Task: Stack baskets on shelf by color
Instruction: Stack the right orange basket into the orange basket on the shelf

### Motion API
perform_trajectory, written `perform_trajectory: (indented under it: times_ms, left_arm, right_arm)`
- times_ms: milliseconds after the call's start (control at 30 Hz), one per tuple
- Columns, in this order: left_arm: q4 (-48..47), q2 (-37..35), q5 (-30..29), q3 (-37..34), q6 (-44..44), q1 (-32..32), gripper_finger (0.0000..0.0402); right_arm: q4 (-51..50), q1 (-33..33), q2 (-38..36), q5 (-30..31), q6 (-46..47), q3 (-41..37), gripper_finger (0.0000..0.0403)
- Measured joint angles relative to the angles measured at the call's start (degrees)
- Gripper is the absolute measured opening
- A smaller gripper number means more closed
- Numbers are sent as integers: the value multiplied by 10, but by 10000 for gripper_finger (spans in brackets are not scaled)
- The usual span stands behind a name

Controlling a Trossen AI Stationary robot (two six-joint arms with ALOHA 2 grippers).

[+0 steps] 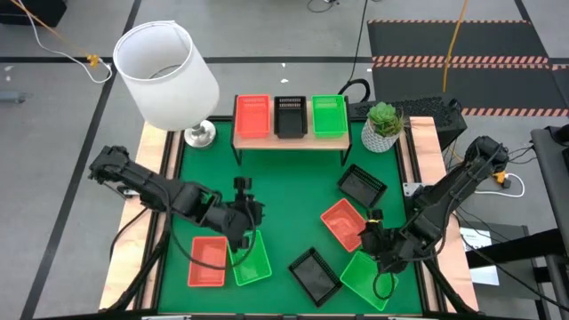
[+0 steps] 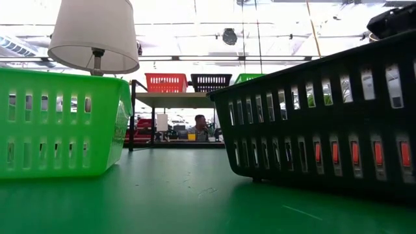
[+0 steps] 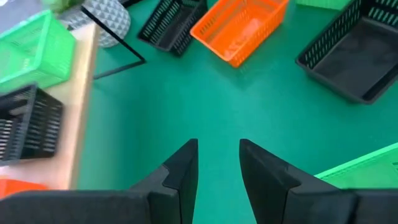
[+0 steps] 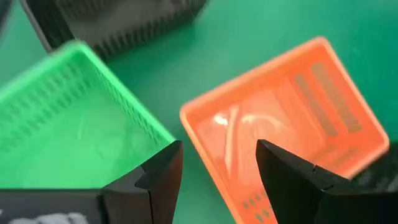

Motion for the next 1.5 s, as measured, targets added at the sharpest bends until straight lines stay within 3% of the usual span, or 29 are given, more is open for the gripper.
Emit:
perform_trajectory:
  times_ms: [300, 633, 1000, 1300, 1500]
  left_arm:
    - [100, 0, 1, -102, -18, 0, 120]
    - [121, 0, 7, -111, -18, 1, 120]
    - [209, 0, 7, -111, 57, 3, 120]
    - [249, 0, 7, -103, 73, 3, 120]
    - [298, 0, 7, -83, 74, 3, 120]
  right_arm:
    - [-44, 0, 0, -38, -3, -3, 184]
    - [-22, -8, 0, -38, -16, -76, 142]
    - [14, -38, 0, -54, -104, -83, 10]
    - [124, -68, 0, -53, -194, -77, 14]
    - [162, -95, 0, -36, -229, -19, 12]
